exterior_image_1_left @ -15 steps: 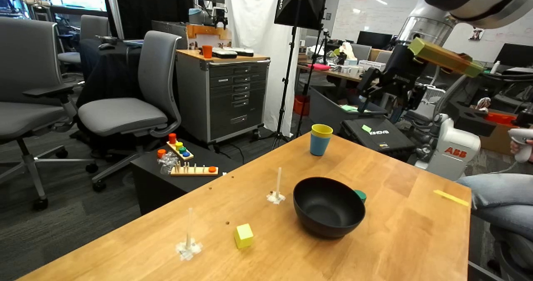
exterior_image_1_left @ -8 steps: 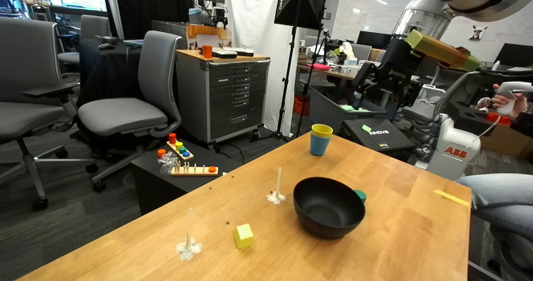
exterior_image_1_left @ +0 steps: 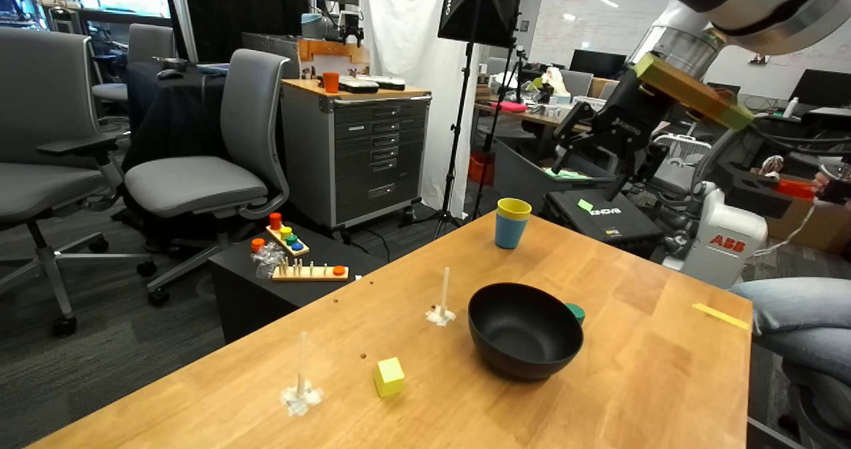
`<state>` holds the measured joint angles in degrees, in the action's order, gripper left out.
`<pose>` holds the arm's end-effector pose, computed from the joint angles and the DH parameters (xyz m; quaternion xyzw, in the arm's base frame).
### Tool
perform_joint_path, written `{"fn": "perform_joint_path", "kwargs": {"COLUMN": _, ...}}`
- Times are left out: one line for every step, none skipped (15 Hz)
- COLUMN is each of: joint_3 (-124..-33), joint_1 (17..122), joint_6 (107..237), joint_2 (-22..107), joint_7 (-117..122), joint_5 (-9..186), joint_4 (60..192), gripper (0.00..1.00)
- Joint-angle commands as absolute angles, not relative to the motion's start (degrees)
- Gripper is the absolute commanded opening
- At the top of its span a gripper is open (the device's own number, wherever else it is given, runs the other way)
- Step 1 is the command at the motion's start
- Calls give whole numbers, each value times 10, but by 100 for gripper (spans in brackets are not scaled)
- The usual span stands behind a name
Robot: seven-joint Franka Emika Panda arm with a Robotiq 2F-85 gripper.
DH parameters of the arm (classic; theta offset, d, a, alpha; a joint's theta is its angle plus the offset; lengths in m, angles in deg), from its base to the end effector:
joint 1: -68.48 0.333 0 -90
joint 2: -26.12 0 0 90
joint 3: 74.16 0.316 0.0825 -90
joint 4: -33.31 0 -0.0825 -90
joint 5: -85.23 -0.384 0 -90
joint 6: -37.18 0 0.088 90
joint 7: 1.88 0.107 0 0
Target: Put the green and yellow blocks in the black bowl
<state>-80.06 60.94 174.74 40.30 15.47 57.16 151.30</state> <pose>0.5805 -0.1335 0.3256 -0.8917 0.4207 -0.0426 0.1614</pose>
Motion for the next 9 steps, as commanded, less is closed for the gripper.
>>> {"fn": "perform_joint_path", "kwargs": {"joint_3": -788, "joint_1": 611, "joint_6": 1815, "joint_2": 413, "joint_7": 196, "joint_5": 491, "joint_4": 1543, "gripper": 100}}
{"fn": "perform_joint_path", "kwargs": {"joint_3": -789, "joint_1": 615, "joint_6": 1829, "joint_2": 420, "joint_7": 209, "joint_5": 480, "joint_4": 1549, "gripper": 100}}
{"fn": "perform_joint_path", "kwargs": {"joint_3": -794, "joint_1": 620, "joint_6": 1849, "joint_2": 425, "joint_7": 233, "joint_5": 478, "joint_4": 1559, "gripper": 100}}
{"fn": "perform_joint_path", "kwargs": {"joint_3": -798, "joint_1": 623, "joint_6": 1860, "joint_2": 432, "joint_7": 251, "joint_5": 478, "joint_4": 1563, "gripper": 100}}
{"fn": "perform_joint_path", "kwargs": {"joint_3": -801, "joint_1": 625, "joint_6": 1879, "joint_2": 437, "joint_7": 272, "joint_5": 478, "joint_4": 1571, "gripper": 100}}
{"fn": "perform_joint_path", "kwargs": {"joint_3": -803, "joint_1": 624, "joint_6": 1884, "joint_2": 442, "joint_7": 288, "joint_5": 479, "joint_4": 1574, "gripper": 100}}
{"fn": "perform_joint_path", "kwargs": {"joint_3": -804, "joint_1": 623, "joint_6": 1889, "joint_2": 447, "joint_7": 304, "joint_5": 476, "joint_4": 1576, "gripper": 100}}
{"fn": "perform_joint_path", "kwargs": {"joint_3": -808, "joint_1": 624, "joint_6": 1886, "joint_2": 453, "joint_7": 320, "joint_5": 484, "joint_4": 1577, "gripper": 100}}
{"fn": "perform_joint_path", "kwargs": {"joint_3": -811, "joint_1": 624, "joint_6": 1884, "joint_2": 461, "joint_7": 336, "joint_5": 486, "joint_4": 1575, "gripper": 100}}
